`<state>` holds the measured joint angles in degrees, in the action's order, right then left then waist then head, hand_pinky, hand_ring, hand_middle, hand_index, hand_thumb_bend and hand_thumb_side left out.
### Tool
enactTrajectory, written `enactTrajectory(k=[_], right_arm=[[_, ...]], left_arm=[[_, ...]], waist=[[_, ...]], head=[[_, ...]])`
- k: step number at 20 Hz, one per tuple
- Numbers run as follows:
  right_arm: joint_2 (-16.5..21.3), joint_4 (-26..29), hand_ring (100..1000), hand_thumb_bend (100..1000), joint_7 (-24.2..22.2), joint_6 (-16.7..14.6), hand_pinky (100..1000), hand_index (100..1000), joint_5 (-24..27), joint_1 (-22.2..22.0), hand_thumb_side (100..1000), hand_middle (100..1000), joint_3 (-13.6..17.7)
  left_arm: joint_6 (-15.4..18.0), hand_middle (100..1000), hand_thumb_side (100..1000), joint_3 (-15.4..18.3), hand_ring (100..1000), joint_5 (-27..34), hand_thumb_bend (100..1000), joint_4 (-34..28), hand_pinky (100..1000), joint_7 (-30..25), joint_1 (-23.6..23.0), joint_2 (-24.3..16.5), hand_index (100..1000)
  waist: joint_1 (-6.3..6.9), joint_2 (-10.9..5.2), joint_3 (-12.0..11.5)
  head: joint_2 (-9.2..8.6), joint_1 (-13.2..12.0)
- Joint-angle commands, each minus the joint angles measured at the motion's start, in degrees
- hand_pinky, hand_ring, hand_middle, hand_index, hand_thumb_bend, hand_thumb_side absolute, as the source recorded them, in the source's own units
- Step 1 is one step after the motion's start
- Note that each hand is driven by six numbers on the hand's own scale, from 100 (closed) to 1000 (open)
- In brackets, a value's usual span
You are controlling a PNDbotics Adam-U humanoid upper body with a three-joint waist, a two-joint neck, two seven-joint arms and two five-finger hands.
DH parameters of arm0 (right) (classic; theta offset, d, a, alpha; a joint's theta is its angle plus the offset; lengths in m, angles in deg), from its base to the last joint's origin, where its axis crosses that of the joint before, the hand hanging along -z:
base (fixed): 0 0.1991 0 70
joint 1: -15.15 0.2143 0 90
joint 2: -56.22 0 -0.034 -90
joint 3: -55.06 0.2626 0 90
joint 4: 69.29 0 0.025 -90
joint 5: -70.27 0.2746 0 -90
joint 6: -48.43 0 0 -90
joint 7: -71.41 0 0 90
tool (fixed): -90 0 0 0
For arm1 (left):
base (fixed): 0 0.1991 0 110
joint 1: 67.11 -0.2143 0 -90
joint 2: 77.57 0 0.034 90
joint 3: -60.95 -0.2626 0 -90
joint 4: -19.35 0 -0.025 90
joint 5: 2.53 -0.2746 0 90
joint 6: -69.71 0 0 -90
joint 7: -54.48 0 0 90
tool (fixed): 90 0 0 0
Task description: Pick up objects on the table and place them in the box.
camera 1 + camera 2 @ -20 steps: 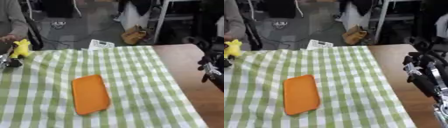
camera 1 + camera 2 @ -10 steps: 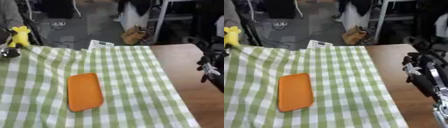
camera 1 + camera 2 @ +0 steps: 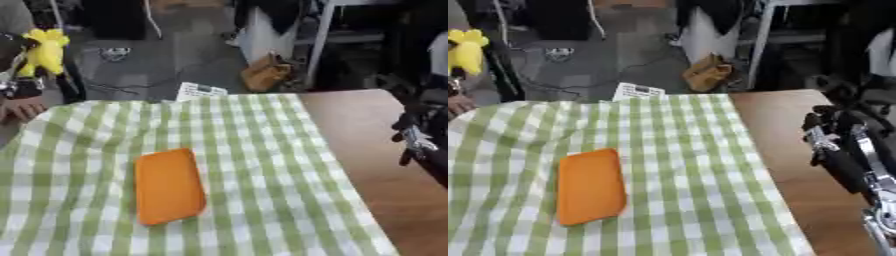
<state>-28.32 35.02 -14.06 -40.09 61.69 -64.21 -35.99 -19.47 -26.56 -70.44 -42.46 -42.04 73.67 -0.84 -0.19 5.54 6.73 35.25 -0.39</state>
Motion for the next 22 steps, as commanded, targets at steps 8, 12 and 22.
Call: enactTrajectory(k=[8,12,22], right_arm=[[0.9,0.5,557,194,-0.2,-0.3,331,828,-0.4,0.7,634,561,0.6],[0.9,0.4,557,192,-0.2,-0.3,331,829,-0.3,0.6,634,561,0.6],[0.6,0.4,556,190,-0.4,-0.4,330,829,-0.1,0.5,634,560,0.6]], left_arm=[[10.7,244,260,-10.2,233,15.5,100,-5.4,276,-12.2,-1.0,-2.5,228],[13.9,255,240,-14.6,251,16.9,100,-5.9,313,-16.0,-2.3,-1.1,237],[19.5,264,225,-21.7,268,14.0,100,-3.6,343,-19.6,-4.3,4.5,249]], waist=[[0.76,-2.14,0.2],[0.68,-2.18,0.3],[0.43,-2.26,0.3]], head=[[0.43,0.4],[0.56,0.5],[0.95,1.0]])
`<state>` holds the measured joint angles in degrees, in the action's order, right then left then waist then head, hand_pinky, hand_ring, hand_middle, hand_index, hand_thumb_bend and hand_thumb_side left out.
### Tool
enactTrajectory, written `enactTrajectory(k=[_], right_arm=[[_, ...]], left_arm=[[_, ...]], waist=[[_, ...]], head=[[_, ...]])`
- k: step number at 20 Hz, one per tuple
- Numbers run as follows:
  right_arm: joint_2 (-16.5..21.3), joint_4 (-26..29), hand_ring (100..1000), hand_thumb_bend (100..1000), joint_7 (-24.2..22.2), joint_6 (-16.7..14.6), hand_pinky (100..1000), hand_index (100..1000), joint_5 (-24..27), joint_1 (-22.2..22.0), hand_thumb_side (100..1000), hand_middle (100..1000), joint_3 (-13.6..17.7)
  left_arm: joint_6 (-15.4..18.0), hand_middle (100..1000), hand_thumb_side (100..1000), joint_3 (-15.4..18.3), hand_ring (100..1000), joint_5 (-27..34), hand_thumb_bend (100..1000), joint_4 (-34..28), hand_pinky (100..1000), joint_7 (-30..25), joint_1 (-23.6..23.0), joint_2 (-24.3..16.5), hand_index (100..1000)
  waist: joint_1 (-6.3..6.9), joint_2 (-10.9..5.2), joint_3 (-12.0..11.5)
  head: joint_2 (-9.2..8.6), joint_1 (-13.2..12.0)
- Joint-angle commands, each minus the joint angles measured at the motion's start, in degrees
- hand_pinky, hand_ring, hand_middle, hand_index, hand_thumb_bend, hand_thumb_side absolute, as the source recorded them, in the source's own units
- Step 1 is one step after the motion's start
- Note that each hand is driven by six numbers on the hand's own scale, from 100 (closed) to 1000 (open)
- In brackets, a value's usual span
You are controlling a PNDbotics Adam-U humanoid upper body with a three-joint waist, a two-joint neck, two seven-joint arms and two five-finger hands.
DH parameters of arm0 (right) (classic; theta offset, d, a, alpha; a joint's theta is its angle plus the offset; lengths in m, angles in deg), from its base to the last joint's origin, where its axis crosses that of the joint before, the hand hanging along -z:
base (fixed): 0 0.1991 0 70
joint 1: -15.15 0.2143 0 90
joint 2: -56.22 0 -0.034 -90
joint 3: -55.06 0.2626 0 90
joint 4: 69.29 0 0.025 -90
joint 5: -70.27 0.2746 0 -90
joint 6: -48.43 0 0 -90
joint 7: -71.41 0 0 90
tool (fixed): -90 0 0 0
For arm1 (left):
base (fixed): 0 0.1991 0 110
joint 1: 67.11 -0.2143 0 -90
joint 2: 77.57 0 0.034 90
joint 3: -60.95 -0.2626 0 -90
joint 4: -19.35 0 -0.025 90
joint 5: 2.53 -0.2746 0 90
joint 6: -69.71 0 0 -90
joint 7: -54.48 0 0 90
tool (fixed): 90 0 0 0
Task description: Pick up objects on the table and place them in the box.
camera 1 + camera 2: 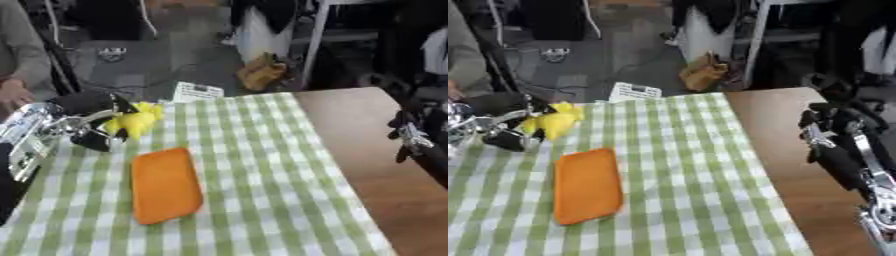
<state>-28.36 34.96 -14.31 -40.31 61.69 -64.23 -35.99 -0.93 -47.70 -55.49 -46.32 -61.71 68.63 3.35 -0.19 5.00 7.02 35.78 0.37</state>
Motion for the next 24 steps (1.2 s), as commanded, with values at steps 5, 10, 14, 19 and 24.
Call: enactTrajectory(k=[5,10,14,19,24], right_arm=[[0.6,0.5,556,188,-0.2,-0.2,331,828,-0.1,0.5,634,560,0.6],[0.6,0.5,556,186,-0.1,-0.2,331,828,-0.1,0.5,634,560,0.6],[0.6,0.5,556,184,-0.1,-0.2,331,828,-0.1,0.5,634,559,0.6],[0.6,0.5,556,184,0.0,-0.2,331,828,0.0,0.4,634,559,0.6],[0.5,0.5,557,183,0.0,-0.2,331,828,-0.1,0.3,634,559,0.7]], left_arm=[[1.7,270,220,-1.5,273,-2.5,100,2.4,344,1.1,-0.1,2.3,257],[2.6,288,214,-2.2,292,-4.5,100,3.3,358,2.6,-2.0,2.6,282],[4.7,535,500,-3.3,546,-4.8,109,3.1,542,-0.1,-4.3,1.8,569],[8.5,748,829,-2.6,737,-4.0,403,0.6,656,-8.1,-6.7,0.7,778],[6.7,975,1000,0.6,982,-3.1,720,-4.6,926,-5.3,-9.0,0.4,978]], waist=[[0.27,-1.71,0.1],[0.30,-1.68,0.1],[0.32,-1.64,0.1],[0.33,-1.72,0.0],[0.24,-1.74,-0.2]], head=[[0.52,0.3],[0.51,0.3],[0.44,0.3],[0.49,0.4],[0.47,0.6]])
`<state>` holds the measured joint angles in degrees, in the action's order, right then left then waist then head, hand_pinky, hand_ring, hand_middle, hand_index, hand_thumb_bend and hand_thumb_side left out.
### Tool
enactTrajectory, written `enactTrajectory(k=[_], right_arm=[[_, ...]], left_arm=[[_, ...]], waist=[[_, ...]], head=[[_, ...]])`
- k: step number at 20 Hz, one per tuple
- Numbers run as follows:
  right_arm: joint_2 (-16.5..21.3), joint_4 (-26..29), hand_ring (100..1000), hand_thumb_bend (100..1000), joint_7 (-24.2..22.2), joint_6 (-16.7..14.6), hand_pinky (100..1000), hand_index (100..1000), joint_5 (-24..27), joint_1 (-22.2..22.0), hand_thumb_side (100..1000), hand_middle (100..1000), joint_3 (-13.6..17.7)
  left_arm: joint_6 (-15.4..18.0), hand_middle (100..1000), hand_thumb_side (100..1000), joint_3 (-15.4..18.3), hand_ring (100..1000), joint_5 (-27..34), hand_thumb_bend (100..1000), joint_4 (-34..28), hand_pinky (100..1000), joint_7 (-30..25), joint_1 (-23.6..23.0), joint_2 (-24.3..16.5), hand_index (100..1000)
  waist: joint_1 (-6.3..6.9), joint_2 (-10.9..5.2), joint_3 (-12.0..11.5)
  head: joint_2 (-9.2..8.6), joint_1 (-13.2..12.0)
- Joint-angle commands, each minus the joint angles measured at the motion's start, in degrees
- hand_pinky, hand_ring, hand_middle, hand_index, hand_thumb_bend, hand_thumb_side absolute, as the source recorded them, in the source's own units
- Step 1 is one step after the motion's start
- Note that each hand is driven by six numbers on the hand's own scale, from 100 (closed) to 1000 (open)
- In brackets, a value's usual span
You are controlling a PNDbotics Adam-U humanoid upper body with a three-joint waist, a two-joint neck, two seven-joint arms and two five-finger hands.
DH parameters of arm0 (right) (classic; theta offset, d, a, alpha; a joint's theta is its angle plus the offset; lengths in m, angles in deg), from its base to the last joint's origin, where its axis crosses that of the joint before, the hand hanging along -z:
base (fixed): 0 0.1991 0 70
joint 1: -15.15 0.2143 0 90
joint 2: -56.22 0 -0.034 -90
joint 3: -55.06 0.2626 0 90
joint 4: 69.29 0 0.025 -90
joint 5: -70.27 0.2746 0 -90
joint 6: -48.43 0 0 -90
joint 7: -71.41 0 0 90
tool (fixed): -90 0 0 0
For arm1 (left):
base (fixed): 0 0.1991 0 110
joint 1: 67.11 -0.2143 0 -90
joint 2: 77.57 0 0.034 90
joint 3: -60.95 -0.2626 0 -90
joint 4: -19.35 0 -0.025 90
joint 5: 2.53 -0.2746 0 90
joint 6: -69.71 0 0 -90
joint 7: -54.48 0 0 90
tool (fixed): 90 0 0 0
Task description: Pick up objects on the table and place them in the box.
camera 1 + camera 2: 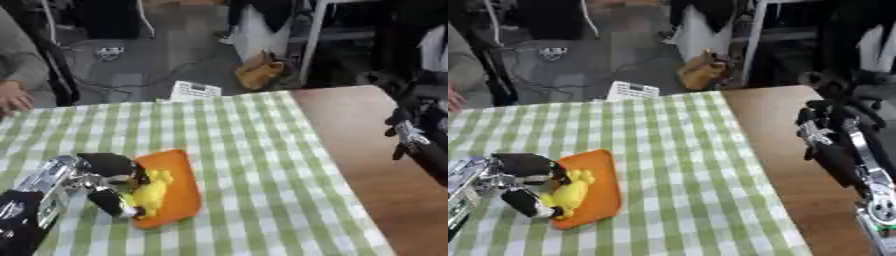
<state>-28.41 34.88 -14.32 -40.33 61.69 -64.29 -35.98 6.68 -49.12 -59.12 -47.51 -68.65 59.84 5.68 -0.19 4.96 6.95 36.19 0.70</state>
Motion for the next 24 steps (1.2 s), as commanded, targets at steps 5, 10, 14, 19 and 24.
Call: enactTrajectory(k=[5,10,14,19,24], right_arm=[[0.6,0.6,557,183,0.0,-0.2,331,829,-0.1,0.3,634,559,0.7],[0.5,0.6,557,179,0.1,-0.2,332,829,-0.1,0.1,635,560,0.9],[0.5,0.6,557,178,0.1,-0.2,332,829,-0.1,0.1,635,560,1.0],[0.5,0.6,558,171,0.1,-0.2,332,829,-0.1,0.1,635,560,1.0],[0.5,0.6,559,167,0.0,-0.3,333,830,0.0,0.1,636,561,1.0]], left_arm=[[-4.1,976,1000,5.2,984,0.4,702,-11.2,937,6.8,-2.3,-2.9,979],[-9.4,903,1000,10.9,893,1.7,581,-20.9,846,15.2,-4.9,-3.9,912],[-15.0,863,1000,14.7,842,4.8,449,-26.1,794,22.5,-7.4,-3.5,880],[-20.3,825,940,18.5,795,9.1,281,-29.6,734,28.2,-10.9,-2.0,840],[-24.5,818,943,21.9,786,12.0,254,-32.1,719,31.6,-14.9,0.0,833]], waist=[[0.28,-1.66,-0.2],[0.25,-1.64,-0.5],[0.20,-1.63,-0.7],[0.17,-1.62,-1.1],[0.20,-1.70,-1.4]], head=[[0.13,0.4],[0.47,0.7],[1.00,0.5],[2.66,-0.6],[4.99,-3.8]])
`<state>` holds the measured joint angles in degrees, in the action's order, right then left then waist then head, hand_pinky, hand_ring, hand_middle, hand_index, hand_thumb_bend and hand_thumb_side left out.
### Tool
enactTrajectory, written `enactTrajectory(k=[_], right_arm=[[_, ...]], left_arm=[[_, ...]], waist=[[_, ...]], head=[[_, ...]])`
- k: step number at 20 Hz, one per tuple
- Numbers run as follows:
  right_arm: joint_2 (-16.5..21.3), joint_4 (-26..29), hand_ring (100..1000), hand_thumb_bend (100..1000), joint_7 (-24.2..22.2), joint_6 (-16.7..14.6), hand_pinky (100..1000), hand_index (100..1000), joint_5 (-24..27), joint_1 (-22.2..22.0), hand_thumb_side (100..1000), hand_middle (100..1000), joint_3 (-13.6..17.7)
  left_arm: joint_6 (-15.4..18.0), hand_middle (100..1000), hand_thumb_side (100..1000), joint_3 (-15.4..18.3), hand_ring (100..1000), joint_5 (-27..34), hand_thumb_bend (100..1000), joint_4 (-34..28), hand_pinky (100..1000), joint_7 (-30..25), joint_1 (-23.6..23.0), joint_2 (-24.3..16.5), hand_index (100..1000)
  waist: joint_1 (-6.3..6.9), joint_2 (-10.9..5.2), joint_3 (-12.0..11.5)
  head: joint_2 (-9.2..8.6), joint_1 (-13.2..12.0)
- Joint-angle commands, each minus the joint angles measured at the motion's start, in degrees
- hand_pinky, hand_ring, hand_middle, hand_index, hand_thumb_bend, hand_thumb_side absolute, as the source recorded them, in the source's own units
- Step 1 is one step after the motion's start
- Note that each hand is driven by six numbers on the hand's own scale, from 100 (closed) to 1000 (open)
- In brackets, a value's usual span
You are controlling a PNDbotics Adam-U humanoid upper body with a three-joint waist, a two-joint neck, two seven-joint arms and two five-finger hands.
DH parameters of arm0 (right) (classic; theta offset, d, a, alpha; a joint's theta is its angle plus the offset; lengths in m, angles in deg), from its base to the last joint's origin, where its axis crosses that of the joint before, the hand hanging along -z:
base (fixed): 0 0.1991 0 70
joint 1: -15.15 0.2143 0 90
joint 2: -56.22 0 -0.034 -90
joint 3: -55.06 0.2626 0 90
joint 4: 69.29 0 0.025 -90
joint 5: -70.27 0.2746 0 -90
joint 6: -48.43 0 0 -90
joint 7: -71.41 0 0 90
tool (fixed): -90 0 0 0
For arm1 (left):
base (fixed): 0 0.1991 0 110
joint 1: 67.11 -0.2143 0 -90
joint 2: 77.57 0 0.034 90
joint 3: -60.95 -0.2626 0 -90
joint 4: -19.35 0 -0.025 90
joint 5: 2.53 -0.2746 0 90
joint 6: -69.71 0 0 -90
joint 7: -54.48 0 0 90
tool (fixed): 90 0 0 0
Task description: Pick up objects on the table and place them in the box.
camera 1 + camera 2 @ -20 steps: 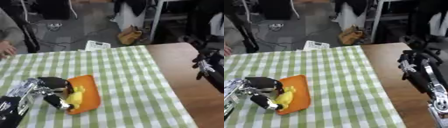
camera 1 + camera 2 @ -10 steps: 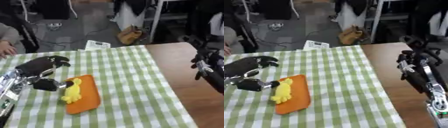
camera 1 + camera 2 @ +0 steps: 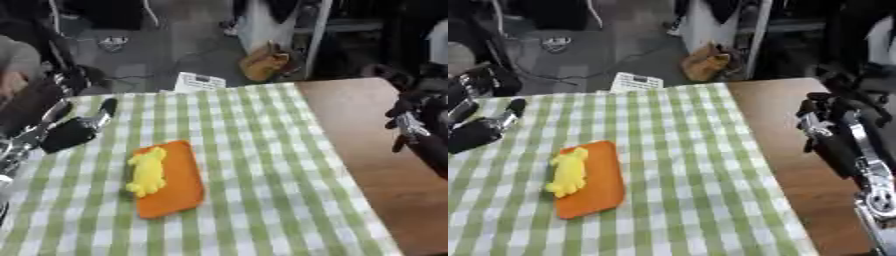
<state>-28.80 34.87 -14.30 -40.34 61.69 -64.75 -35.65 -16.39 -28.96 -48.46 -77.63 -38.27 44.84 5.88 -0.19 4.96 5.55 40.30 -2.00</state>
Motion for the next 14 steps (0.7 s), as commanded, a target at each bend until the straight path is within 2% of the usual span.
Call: enactTrajectory(k=[1,6,12,14], right_arm=[[0.9,0.6,560,165,-0.1,-0.2,334,831,0.0,0.6,637,562,0.7],[0.8,0.7,560,162,-0.2,-0.2,335,831,0.0,0.6,636,562,0.7],[0.7,0.8,561,158,-0.3,-0.3,336,832,0.1,0.7,637,563,0.7],[0.6,0.8,562,149,-0.4,-0.3,337,833,0.1,0.8,640,564,0.7]], left_arm=[[-1.9,815,946,2.2,784,1.7,237,-2.2,712,1.5,-0.4,0.1,830],[-2.7,807,951,4.0,772,3.1,222,-3.2,698,2.6,-2.6,1.4,824],[-3.7,790,948,5.2,747,4.3,195,-3.5,676,3.6,-4.1,2.7,818],[-4.0,783,955,5.5,736,4.7,172,-3.6,667,3.9,-4.6,3.6,817]], waist=[[0.17,-1.71,-0.1],[0.05,-1.71,-0.5],[0.10,-1.60,-0.4],[0.10,-1.63,-0.2]], head=[[1.42,-1.6],[3.52,-3.2],[3.82,-5.6],[3.82,-7.9]])
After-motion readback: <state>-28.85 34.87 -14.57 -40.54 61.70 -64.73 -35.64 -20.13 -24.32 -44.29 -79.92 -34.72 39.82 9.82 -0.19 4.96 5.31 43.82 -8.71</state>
